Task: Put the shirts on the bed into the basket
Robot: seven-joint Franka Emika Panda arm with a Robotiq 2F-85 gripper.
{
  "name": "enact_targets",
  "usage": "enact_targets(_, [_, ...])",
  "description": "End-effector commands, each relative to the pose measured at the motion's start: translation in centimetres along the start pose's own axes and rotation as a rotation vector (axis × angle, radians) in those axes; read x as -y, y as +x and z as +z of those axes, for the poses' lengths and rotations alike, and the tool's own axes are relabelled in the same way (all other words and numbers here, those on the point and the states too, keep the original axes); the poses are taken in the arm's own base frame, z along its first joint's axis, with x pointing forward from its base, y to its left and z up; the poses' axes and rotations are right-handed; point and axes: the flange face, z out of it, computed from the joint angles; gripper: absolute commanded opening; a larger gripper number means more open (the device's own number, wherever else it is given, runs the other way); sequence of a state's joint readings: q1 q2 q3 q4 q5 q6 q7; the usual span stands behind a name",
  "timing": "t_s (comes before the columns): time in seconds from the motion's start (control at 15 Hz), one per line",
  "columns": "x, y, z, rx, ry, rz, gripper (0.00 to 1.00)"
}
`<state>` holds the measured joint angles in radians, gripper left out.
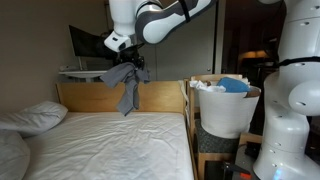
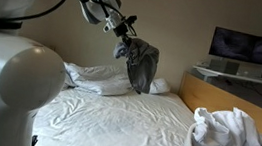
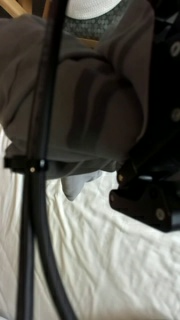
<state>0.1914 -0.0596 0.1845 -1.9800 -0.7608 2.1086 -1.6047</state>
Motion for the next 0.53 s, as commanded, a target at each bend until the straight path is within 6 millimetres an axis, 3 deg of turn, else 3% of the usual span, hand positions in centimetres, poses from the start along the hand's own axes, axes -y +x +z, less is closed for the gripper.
enact_targets(0.0, [-0.17,-0.17,-0.05,0.003,0.006,0.032,0.02])
enact_targets(0.33, [-0.37,-0.14,0.11,0.002,0.009,0.060,0.02])
enact_targets(0.47, [-0.37,0.01,-0.67,0.025,-0.009,0.072,0.03])
